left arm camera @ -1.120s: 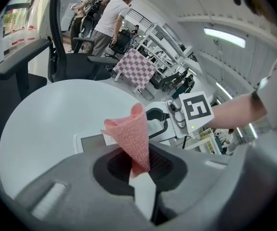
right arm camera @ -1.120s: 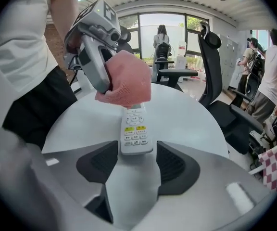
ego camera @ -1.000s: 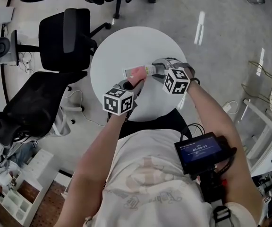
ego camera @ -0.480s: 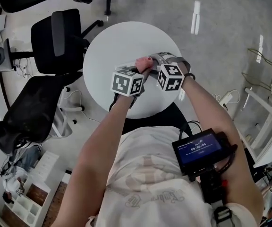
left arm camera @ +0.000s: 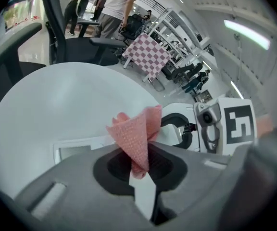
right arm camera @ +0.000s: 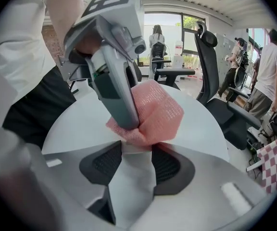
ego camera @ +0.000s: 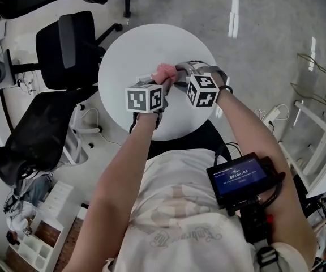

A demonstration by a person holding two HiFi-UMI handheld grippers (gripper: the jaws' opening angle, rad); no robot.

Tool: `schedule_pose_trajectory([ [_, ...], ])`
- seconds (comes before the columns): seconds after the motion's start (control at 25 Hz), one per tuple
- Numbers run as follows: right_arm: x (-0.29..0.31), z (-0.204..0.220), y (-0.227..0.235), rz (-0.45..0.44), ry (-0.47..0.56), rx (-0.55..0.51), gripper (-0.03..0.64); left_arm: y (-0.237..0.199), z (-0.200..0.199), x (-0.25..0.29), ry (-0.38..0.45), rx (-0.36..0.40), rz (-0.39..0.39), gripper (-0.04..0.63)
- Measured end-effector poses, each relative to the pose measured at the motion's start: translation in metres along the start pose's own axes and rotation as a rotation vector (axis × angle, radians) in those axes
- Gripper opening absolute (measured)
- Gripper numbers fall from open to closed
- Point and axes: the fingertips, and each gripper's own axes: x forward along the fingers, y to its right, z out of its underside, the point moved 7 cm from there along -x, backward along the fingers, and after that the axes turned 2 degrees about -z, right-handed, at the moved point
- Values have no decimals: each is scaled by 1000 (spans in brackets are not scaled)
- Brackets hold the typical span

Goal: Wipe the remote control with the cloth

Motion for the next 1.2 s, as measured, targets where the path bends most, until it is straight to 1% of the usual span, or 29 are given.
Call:
schedule_pose_trajectory([
  [0.12,1,-1,1,-3,-4,2,207,-17,4,-9,32,-62,-16,43],
  [0.28,0,1,1,-3,-8,12,207,-31,8,-16,49,-103,-19,48],
  [0.44,0,3,1,-3,-12,18,207,-42,11,-19,71,-161,-19,48],
  [0.6,0,3,1,0,-14,22,207,-50,12,-22,79,-198,-13,55],
  [0.72,0,4,1,2,-13,30,207,-52,11,-23,82,-212,-19,54],
  [0.8,0,4,1,1,-13,34,207,-57,12,-26,89,-230,-36,54],
  [0.96,0,5,2,2,-18,35,207,-80,17,-38,112,-276,-103,51],
  [1.08,0,5,3,3,-21,38,207,-95,17,-48,117,-271,-139,51],
  [1.2,0,5,3,1,-21,44,207,-101,17,-52,118,-261,-169,51],
])
